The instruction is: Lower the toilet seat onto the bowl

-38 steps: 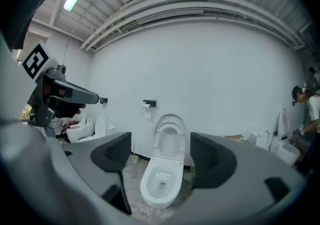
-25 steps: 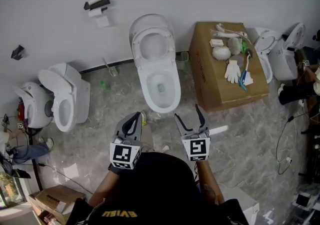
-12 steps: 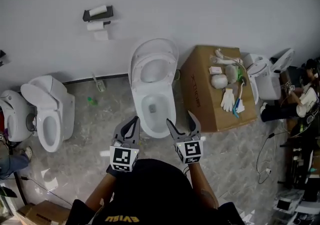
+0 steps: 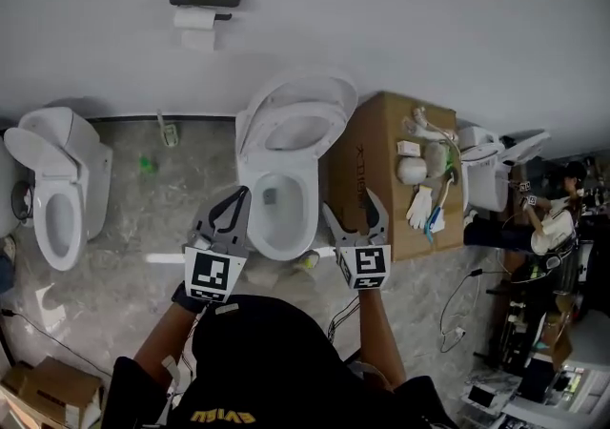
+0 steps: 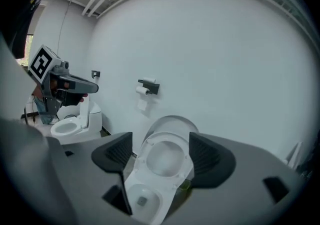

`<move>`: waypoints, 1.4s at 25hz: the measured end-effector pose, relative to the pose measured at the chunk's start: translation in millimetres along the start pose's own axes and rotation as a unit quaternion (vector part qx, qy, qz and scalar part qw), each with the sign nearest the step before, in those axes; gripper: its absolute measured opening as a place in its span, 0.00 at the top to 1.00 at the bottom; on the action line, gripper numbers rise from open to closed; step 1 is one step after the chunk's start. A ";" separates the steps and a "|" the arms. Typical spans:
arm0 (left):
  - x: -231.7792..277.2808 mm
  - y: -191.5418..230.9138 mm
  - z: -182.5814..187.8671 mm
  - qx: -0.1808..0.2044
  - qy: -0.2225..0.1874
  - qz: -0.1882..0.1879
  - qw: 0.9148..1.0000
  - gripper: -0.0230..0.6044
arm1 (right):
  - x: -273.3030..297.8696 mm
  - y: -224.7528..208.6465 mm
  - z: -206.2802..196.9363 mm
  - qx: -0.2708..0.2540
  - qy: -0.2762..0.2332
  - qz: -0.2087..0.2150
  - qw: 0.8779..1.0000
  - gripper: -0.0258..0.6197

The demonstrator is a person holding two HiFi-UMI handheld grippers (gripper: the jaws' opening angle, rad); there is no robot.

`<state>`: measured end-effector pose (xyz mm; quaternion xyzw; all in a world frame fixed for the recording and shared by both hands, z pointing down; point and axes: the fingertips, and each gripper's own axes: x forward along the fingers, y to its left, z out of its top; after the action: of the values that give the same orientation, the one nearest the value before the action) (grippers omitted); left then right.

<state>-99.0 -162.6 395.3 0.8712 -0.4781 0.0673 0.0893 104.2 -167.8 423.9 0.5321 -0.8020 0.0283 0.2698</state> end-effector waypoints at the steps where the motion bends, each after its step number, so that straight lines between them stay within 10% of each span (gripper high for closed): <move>1: 4.1 6.5 2.4 0.004 -0.001 0.004 1.000 0.95 | 9.1 -4.1 1.6 -0.004 -0.002 0.000 1.000 0.41; 10: 9.1 32.4 20.6 0.005 -0.020 0.074 0.997 0.95 | 96.6 -30.1 23.3 -0.133 -0.001 0.044 0.990 0.41; 17: 3.9 45.0 6.8 0.028 0.012 0.075 0.997 0.95 | 162.4 -44.8 2.2 -0.241 0.058 0.063 0.967 0.41; 35: 8.4 6.1 -18.6 0.016 0.031 0.028 0.999 0.94 | 256.0 -74.6 -64.3 -0.326 0.189 0.073 0.923 0.44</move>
<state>-100.3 -168.7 415.8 0.8561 -0.4984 0.1048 0.0879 121.1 -393.3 579.2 0.3395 -0.7374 -0.1153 0.5724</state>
